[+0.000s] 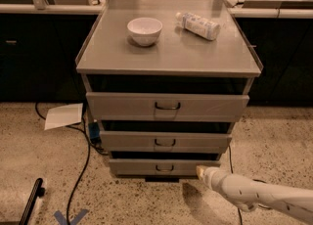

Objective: Open bottom drawer

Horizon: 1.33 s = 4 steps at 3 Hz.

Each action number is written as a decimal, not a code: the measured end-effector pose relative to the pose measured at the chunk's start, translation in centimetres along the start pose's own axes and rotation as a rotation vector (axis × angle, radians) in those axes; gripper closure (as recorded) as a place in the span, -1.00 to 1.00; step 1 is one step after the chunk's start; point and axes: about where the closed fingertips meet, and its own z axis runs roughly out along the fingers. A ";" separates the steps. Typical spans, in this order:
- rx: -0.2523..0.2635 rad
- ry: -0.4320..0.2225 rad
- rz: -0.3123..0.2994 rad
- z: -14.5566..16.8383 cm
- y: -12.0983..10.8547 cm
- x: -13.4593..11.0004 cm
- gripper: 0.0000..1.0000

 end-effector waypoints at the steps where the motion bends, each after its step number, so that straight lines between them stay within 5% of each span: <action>1: 0.016 -0.004 0.010 3.2 -0.7 1.6 1.00; 3: 0.056 -0.017 0.005 12.4 -2.1 1.5 1.00; 4: 0.056 -0.020 0.004 12.7 -2.0 1.2 1.00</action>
Offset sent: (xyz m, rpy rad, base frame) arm 0.0483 0.0074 -0.0969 -0.0122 0.0021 -0.0286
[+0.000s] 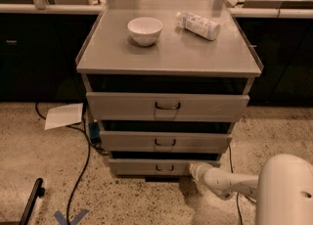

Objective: Open bottom drawer

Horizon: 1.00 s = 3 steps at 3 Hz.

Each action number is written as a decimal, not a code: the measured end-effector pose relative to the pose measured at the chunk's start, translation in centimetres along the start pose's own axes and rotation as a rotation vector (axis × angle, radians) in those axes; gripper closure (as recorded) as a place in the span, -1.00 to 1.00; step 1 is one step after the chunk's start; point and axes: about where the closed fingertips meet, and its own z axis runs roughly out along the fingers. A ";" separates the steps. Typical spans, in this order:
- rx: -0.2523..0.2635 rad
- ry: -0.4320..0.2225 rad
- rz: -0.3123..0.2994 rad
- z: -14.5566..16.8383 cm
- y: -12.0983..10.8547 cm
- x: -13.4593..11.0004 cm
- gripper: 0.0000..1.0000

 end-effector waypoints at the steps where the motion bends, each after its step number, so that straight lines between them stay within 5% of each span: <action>1: -0.018 -0.036 0.010 -0.4 0.2 0.2 1.00; 3: 0.003 -0.101 0.005 3.1 -2.0 -0.7 1.00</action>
Offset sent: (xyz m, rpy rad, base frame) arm 0.0310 -0.0233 -0.0215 0.0263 -0.1199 -0.0540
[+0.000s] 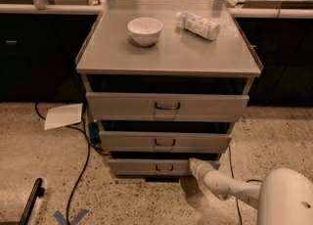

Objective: Open bottom drawer

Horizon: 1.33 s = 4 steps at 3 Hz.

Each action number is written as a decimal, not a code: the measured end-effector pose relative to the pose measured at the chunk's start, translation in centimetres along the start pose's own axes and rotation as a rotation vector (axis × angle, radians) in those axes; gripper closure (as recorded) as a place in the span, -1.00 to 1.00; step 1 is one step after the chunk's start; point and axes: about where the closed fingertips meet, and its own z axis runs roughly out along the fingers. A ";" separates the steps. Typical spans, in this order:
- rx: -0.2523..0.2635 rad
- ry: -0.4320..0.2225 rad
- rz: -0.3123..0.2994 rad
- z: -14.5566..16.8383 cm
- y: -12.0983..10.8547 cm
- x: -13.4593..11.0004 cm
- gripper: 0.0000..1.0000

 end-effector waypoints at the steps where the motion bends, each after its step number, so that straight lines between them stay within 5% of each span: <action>1: 0.016 -0.006 -0.022 1.8 -0.8 -0.3 1.00; 4: 0.071 0.028 -0.044 5.1 -2.2 -0.1 1.00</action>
Offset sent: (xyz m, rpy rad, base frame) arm 0.0472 -0.0151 -0.0315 -0.0797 0.0027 -0.0129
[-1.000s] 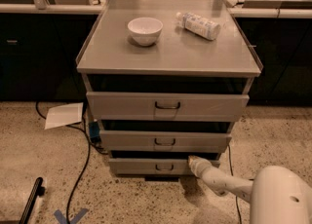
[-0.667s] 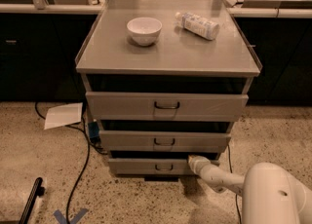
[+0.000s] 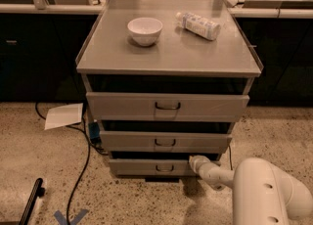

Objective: Open bottom drawer

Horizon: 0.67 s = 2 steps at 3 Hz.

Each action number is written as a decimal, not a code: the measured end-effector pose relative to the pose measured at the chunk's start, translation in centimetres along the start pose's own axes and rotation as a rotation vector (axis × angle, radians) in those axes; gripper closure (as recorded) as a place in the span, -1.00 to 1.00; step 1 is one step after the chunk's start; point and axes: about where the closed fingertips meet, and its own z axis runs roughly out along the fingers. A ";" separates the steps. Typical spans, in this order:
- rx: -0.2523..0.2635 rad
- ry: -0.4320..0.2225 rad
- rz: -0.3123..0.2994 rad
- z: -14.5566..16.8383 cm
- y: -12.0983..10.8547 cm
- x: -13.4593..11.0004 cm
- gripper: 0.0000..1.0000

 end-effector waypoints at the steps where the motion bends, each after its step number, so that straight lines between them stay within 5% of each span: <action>1: 0.000 0.000 0.000 -0.2 0.1 -0.3 1.00; 2: -0.006 0.082 -0.021 0.7 1.9 0.3 1.00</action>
Offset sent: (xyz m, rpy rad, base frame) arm -0.0093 -0.0246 -0.0470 -0.1693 0.3319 -0.0275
